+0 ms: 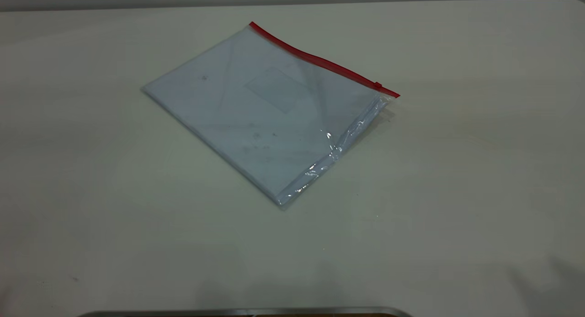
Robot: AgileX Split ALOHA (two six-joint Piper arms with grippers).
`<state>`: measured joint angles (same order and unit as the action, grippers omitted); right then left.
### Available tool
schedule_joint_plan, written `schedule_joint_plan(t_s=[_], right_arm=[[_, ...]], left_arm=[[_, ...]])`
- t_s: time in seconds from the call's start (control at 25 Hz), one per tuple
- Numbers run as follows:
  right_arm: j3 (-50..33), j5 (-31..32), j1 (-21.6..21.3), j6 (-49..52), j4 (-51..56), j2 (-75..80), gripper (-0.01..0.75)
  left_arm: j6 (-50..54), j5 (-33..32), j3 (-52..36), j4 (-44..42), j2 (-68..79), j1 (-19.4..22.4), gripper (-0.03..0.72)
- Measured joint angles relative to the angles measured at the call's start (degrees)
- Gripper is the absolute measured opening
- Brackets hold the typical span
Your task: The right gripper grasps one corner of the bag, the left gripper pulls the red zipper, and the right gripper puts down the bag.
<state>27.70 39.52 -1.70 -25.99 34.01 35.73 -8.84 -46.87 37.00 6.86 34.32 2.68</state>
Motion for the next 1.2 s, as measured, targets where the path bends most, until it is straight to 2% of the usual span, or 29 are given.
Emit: schedule_joint_plan(t_s=[0.12,0.24,0.4,0.6,0.84,1.2], right_arm=[[0.00,-7.44,0.00,-15.51,11.54,12.60,0.556],[0.79,-12.20,0.05,-31.93,25.63,25.35,0.562],[4.56,-13.34,0.05,-49.06,45.99,43.04,0.562],[10.70,-11.69,0.05,-66.47,63.99,63.09,0.562],[20.90,-1.47,0.05,-70.69,67.43,82.91,0.562],[35.22,-0.13,2.98,-70.73,67.99,100.92,0.563]], left_arm=[[-3.80,7.98,2.70,3.15,11.38,0.00,0.556],[-7.31,13.06,5.69,6.19,22.26,0.00,0.565],[-12.63,17.42,10.13,10.97,32.95,0.00,0.565],[-20.05,20.30,14.64,18.04,42.18,0.00,0.565],[-28.28,21.62,16.63,25.65,47.67,0.00,0.565],[-35.08,22.47,17.57,32.38,50.78,0.00,0.565]])
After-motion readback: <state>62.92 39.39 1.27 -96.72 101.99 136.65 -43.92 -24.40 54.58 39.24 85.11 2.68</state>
